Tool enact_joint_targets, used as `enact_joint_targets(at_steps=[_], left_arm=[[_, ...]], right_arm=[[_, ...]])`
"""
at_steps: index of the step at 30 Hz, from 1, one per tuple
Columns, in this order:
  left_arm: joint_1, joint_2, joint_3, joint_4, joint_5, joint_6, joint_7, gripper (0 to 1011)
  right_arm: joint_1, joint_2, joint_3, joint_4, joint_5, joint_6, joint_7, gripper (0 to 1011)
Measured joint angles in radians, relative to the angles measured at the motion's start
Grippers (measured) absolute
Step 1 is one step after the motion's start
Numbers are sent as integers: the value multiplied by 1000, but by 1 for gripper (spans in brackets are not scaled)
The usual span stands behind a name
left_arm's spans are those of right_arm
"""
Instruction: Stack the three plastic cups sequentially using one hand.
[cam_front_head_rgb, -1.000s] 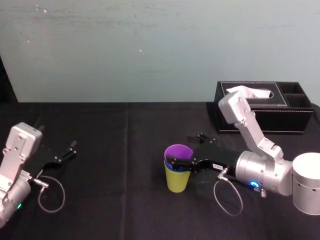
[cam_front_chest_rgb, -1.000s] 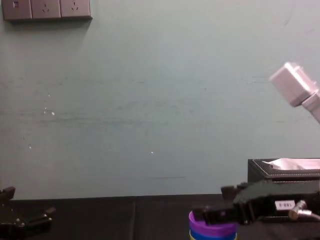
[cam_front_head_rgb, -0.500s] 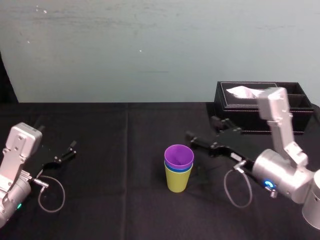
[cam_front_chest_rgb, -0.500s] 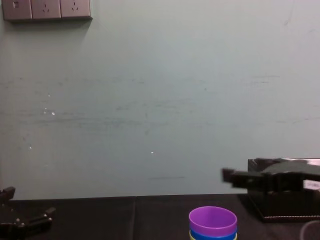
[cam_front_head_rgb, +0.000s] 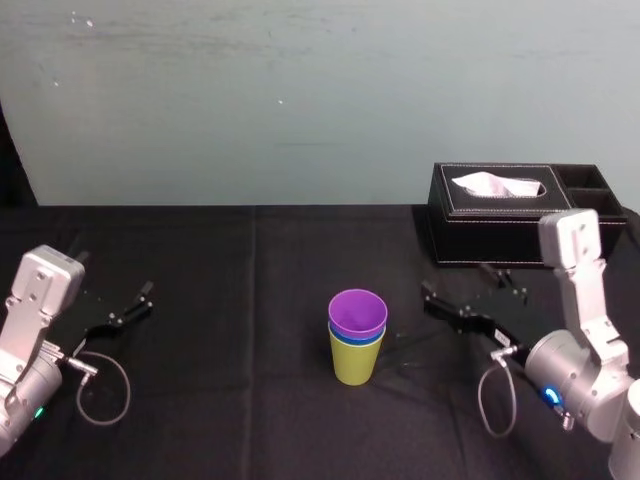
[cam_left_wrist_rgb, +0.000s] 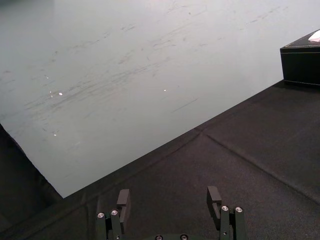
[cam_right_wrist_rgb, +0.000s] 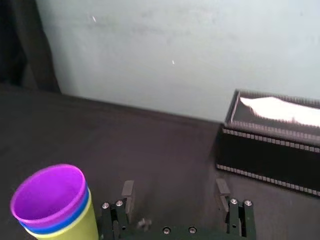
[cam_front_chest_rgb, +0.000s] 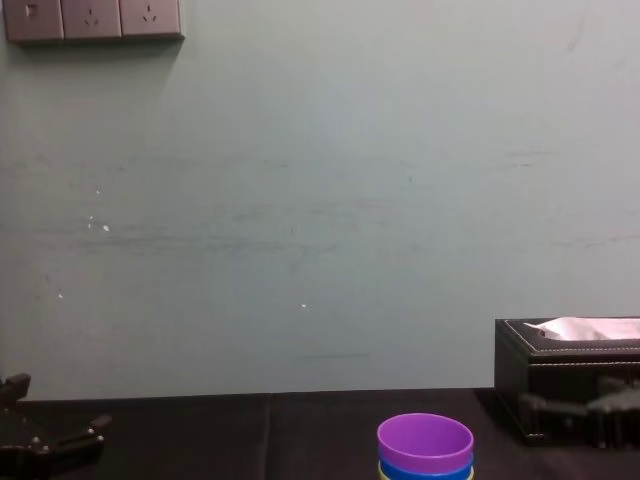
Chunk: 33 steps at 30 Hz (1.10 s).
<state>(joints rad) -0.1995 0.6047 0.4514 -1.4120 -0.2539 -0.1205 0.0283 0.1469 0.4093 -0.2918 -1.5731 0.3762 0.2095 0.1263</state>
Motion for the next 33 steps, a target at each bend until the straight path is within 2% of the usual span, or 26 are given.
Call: enact_joint_targets(at_steps=[8, 13, 33], left_arm=[[0, 0, 0, 0, 0, 0, 0, 1000], [0, 0, 0, 0, 0, 0, 0, 1000], [0, 0, 0, 0, 0, 0, 0, 1000]], right_arm=[[-5, -16, 2, 14, -24, 54, -12, 1003], [-9, -17, 9, 20, -22, 56, 10, 1003], [-6, -16, 5, 19, -23, 58, 7, 1003]])
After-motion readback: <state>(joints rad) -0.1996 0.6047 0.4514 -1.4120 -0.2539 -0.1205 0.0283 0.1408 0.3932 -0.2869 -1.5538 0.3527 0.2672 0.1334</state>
